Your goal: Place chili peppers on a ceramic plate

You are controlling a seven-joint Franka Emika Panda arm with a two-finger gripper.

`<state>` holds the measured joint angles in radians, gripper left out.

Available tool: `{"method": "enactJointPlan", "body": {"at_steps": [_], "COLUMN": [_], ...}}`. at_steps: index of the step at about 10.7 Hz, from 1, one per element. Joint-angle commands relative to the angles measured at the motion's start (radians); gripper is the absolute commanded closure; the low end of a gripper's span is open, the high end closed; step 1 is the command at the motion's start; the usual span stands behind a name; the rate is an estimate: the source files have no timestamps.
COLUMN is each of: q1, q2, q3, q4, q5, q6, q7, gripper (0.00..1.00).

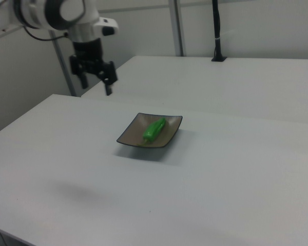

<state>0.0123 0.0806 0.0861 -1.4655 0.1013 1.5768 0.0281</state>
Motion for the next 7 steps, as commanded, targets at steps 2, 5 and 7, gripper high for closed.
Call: {"method": "enactJointPlan", "body": {"at_steps": [2, 5, 7], "q1": [0.136, 0.179, 0.186], "q2": [-0.108, -0.113, -0.111], "q3": [-0.055, -0.054, -0.055], "q4": [-0.131, -0.267, -0.294], "q5": [-0.034, -0.046, -0.046], "q6": [-0.09, 0.188, 0.253], "q7": [0.081, 0.066, 0.053], "gripper": [0.0, 0.0, 0.0]}}
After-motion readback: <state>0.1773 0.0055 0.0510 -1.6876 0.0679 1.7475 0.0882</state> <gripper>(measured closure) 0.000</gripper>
